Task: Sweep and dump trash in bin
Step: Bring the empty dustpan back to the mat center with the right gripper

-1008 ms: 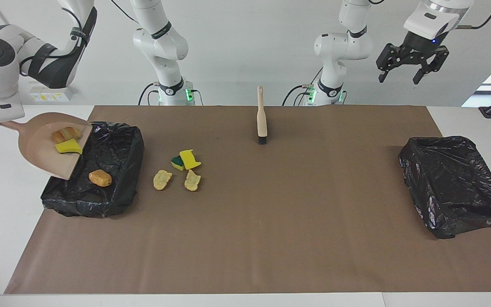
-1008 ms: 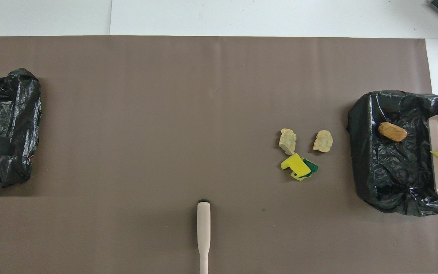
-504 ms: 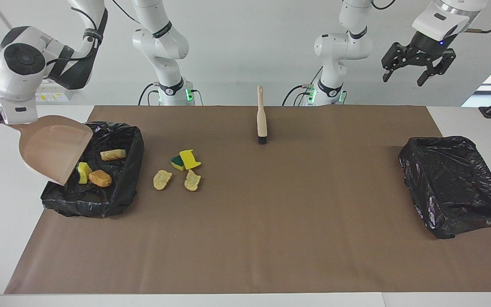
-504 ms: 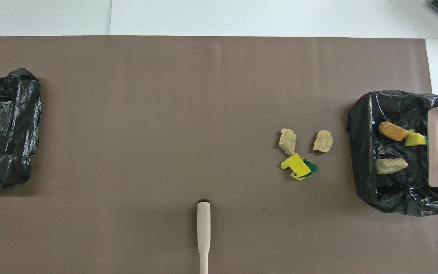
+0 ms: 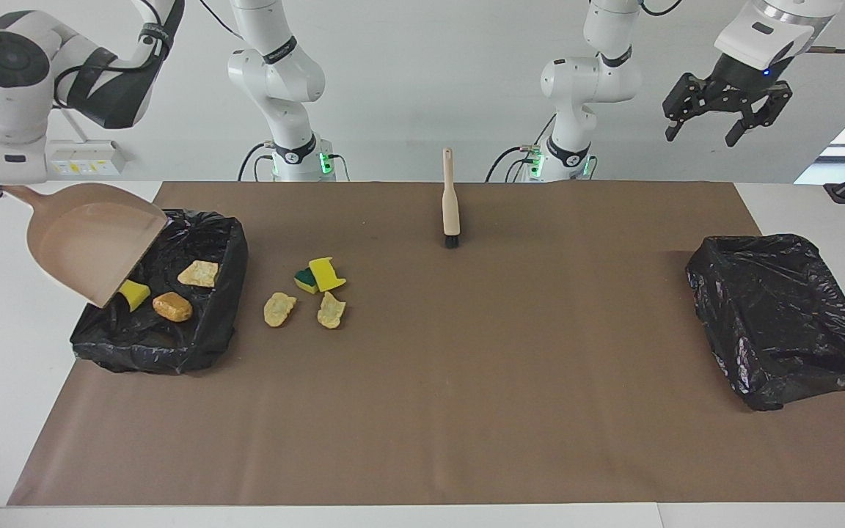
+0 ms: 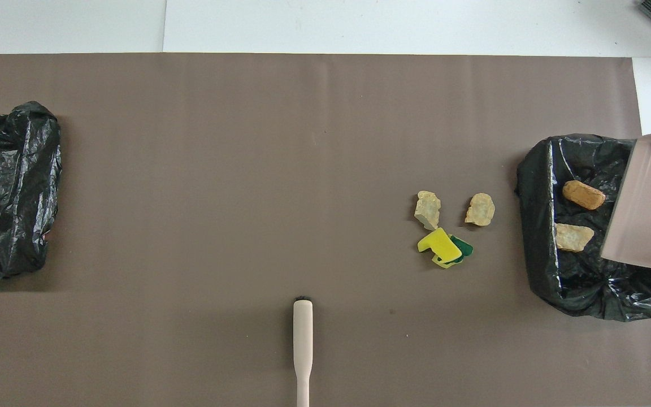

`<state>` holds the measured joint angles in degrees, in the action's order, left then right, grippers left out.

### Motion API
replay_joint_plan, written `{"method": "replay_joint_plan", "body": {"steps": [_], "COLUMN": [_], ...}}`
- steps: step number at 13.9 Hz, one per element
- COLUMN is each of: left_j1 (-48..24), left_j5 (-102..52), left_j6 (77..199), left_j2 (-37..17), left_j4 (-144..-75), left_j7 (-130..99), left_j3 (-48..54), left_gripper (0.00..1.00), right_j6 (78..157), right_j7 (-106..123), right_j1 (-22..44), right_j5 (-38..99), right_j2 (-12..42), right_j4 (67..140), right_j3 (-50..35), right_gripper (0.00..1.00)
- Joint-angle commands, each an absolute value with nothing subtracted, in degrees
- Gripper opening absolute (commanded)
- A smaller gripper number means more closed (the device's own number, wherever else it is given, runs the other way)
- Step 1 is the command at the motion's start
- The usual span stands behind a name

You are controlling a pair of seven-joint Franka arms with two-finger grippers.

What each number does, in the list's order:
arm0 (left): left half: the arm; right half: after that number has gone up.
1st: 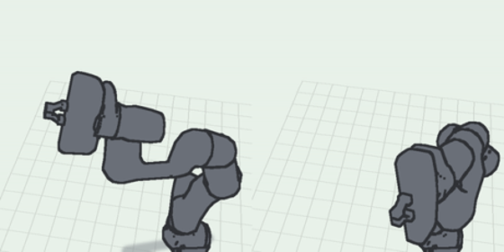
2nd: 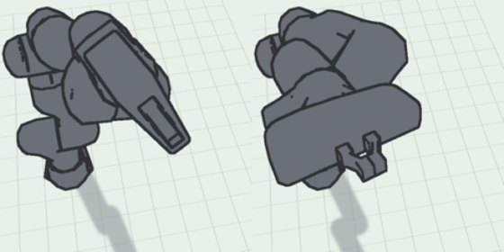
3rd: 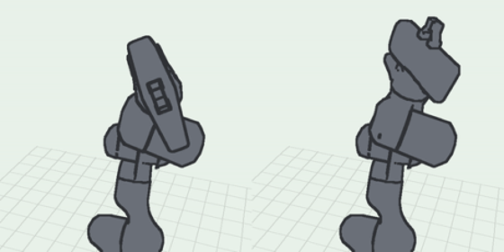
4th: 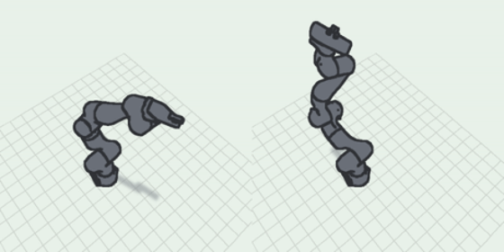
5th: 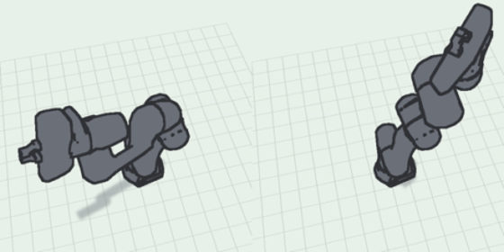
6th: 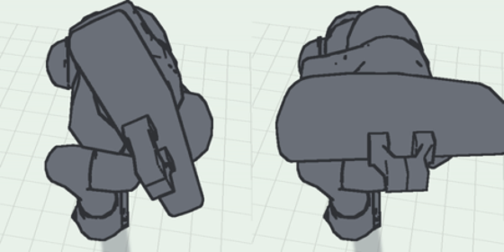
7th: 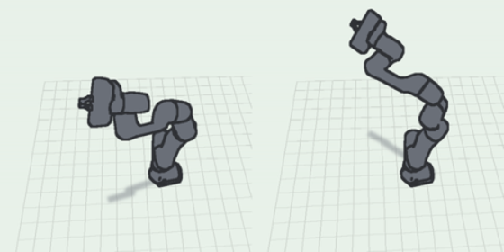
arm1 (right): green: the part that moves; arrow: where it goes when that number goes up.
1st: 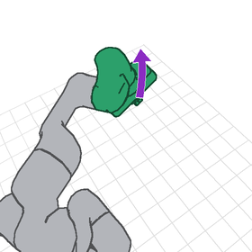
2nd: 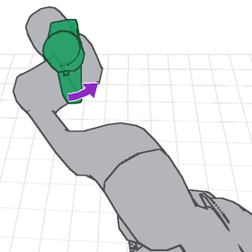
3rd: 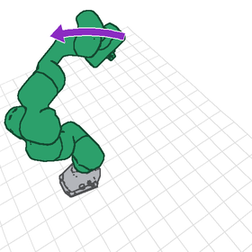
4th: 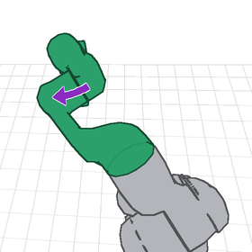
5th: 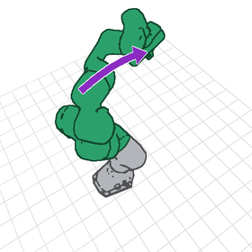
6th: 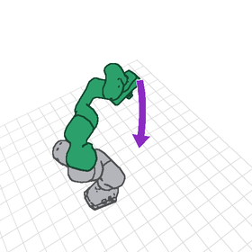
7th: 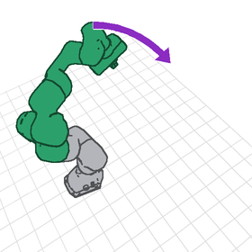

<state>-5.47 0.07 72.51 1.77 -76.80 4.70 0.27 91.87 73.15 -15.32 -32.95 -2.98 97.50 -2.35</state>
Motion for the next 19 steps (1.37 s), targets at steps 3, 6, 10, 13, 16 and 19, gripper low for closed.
{"method": "replay_joint_plan", "body": {"steps": [3, 6, 10, 13, 16, 19], "left_j1": [-4.48, -4.48, -4.57, -4.48, -4.48, -4.48], "left_j5": [1.05, 0.88, 0.97, 0.97, 0.97, 0.88], "left_j6": [72.33, 72.16, 71.81, 71.46, 71.46, 71.37], "left_j2": [2.9, 2.99, 2.99, 2.99, 3.16, 3.25], "left_j4": [-77.78, -77.78, -77.78, -77.78, -77.78, -78.05], "left_j7": [5.02, 5.18, 5.1, 5.19, 5.36, 5.71], "left_j3": [1.05, 1.06, 1.05, 1.05, 1.05, 1.05], "left_gripper": [1.0, 1.0, 1.0, 1.0, 1.0, 1.0], "right_j6": [86.85, 84.64, 85.43, 89.28, 98.14, 102.21], "right_j7": [49.82, 27.39, 6.83, -12.06, -23.01, -23.38], "right_j1": [-9.96, -1.25, 4.37, 11.31, 19.22, 20.65], "right_j5": [-24.02, -18.83, -8.02, -1.43, 1.93, 4.13], "right_j2": [-3.16, -2.29, -0.18, 3.85, 9.3, 12.2], "right_j4": [97.56, 97.47, 97.21, 96.77, 95.8, 95.54], "right_j3": [-6.23, -6.42, -6.5, -6.5, -6.59, -7.03], "right_gripper": [0.0, 0.0, 0.0, 0.0, 0.0, 0.0]}}
